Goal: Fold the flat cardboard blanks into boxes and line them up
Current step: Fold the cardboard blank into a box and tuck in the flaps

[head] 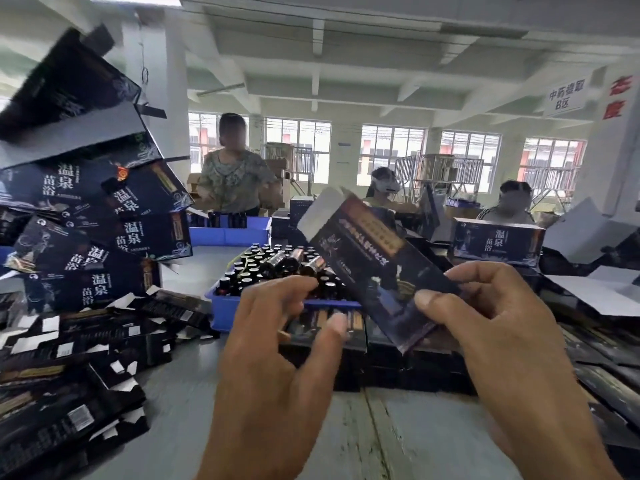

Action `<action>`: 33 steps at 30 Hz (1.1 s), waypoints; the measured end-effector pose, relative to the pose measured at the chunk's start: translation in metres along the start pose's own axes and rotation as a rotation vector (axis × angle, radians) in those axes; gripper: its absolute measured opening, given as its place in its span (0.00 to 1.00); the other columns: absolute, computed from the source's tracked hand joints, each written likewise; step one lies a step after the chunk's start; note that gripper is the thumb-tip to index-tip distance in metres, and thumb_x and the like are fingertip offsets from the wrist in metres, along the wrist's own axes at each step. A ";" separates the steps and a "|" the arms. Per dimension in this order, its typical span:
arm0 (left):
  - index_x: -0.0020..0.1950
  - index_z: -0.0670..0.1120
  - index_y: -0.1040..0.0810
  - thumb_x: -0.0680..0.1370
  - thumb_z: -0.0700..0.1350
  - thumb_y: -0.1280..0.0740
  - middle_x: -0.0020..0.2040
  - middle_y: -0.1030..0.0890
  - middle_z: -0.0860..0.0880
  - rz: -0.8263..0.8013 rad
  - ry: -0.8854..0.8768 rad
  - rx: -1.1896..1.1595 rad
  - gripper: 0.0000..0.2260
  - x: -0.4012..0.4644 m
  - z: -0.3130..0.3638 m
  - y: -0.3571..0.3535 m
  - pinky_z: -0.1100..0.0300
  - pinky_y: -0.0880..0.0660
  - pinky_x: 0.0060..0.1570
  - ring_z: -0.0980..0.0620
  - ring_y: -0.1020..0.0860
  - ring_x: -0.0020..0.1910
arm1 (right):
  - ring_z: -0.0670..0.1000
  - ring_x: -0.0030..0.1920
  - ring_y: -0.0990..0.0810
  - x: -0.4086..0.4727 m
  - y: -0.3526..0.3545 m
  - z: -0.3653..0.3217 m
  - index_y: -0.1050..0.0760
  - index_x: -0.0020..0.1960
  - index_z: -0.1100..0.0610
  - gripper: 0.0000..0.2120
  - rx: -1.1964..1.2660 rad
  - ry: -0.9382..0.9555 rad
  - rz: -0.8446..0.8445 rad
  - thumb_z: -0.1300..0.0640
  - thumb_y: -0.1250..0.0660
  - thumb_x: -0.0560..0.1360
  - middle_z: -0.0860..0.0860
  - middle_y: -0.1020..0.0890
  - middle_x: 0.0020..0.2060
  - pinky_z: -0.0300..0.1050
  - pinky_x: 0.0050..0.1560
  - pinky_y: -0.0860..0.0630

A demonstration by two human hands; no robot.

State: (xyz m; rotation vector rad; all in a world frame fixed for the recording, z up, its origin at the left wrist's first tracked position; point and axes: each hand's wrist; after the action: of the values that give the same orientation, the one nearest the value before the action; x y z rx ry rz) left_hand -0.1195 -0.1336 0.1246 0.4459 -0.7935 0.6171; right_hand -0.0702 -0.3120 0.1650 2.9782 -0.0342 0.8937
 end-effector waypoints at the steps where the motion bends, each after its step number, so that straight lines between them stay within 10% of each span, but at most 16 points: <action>1: 0.56 0.66 0.26 0.76 0.65 0.33 0.52 0.20 0.62 0.023 0.107 -0.099 0.11 0.003 -0.001 0.001 0.74 0.27 0.43 0.63 0.21 0.49 | 0.53 0.45 0.13 0.002 0.001 0.002 0.23 0.47 0.42 0.19 0.021 -0.027 -0.011 0.40 0.24 0.58 0.48 0.14 0.46 0.53 0.46 0.16; 7: 0.64 0.55 0.22 0.65 0.61 0.28 0.51 0.13 0.46 -0.142 0.542 -0.740 0.28 0.020 -0.009 -0.001 0.46 0.18 0.51 0.45 0.15 0.52 | 0.53 0.41 0.14 0.001 -0.011 0.005 0.21 0.41 0.46 0.22 -0.020 -0.161 -0.303 0.39 0.22 0.51 0.51 0.14 0.39 0.52 0.49 0.16; 10: 0.62 0.57 0.21 0.63 0.55 0.24 0.54 0.14 0.45 -0.134 0.557 -0.833 0.28 0.026 -0.013 0.006 0.53 0.17 0.44 0.42 0.15 0.51 | 0.42 0.33 0.19 -0.001 -0.015 -0.001 0.23 0.38 0.44 0.18 -0.132 -0.188 -0.489 0.39 0.21 0.56 0.46 0.15 0.35 0.34 0.37 0.24; 23: 0.57 0.65 0.18 0.69 0.51 0.22 0.58 0.15 0.50 -0.433 0.387 -0.664 0.19 0.026 -0.025 0.011 0.60 0.19 0.52 0.49 0.16 0.57 | 0.46 0.44 0.14 0.002 -0.006 0.002 0.23 0.47 0.54 0.11 0.079 -0.099 -0.345 0.59 0.23 0.69 0.47 0.12 0.45 0.31 0.40 0.22; 33: 0.59 0.72 0.22 0.69 0.51 0.27 0.53 0.15 0.59 -0.298 0.161 -0.478 0.23 0.023 -0.010 0.015 0.72 0.23 0.44 0.61 0.17 0.52 | 0.37 0.54 0.18 -0.002 -0.008 0.001 0.31 0.61 0.20 0.31 -0.014 0.094 -0.441 0.53 0.25 0.72 0.35 0.17 0.55 0.27 0.43 0.23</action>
State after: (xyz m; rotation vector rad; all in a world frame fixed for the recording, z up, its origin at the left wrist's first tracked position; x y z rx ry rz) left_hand -0.1121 -0.1087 0.1380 0.0697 -0.6764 0.1709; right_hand -0.0706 -0.3042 0.1628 2.7495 0.5890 0.9566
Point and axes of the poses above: each hand's wrist, its own x-axis towards the middle knuckle, its own y-axis out of the back of the hand, z = x × y
